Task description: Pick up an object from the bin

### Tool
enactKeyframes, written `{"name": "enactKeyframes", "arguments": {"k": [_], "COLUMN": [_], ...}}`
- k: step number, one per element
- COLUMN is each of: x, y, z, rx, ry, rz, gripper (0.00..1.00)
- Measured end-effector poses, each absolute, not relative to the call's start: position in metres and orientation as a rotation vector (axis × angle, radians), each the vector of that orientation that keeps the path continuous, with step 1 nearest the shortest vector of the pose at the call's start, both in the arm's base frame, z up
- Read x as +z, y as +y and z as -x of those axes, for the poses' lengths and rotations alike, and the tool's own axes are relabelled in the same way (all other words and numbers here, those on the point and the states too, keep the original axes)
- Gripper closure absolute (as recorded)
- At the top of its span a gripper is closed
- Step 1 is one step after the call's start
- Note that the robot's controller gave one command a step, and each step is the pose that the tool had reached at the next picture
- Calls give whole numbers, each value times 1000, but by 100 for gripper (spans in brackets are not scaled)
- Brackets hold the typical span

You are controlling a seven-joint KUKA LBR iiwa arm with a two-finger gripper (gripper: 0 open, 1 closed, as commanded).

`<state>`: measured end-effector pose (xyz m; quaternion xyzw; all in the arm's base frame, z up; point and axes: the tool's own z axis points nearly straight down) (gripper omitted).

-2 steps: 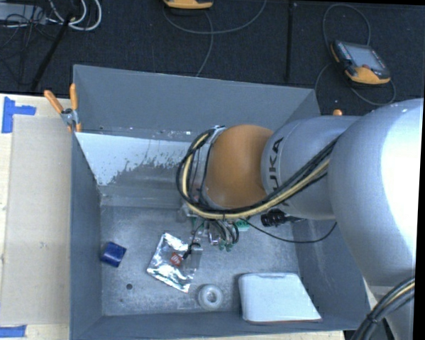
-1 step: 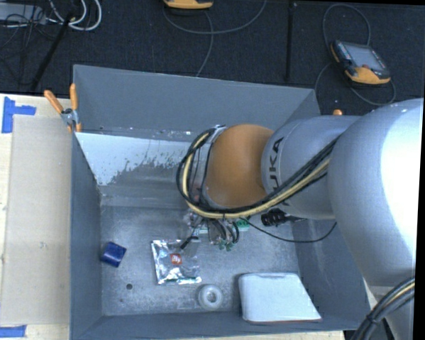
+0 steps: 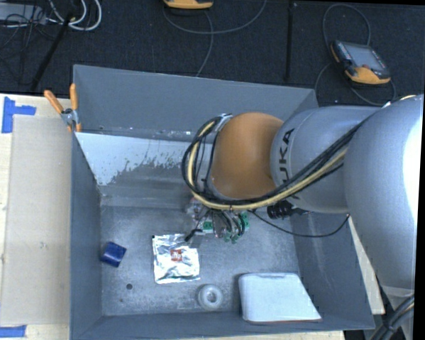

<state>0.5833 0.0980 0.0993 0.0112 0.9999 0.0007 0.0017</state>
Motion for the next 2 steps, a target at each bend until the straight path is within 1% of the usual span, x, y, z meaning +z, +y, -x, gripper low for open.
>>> {"name": "enactKeyframes", "arguments": {"k": [1, 2], "x": [143, 199], "y": [98, 98], "z": [-585, -587], "rx": [2, 3], "ry": [3136, 3134], "rz": [-40, -45], "gripper": [100, 100]}}
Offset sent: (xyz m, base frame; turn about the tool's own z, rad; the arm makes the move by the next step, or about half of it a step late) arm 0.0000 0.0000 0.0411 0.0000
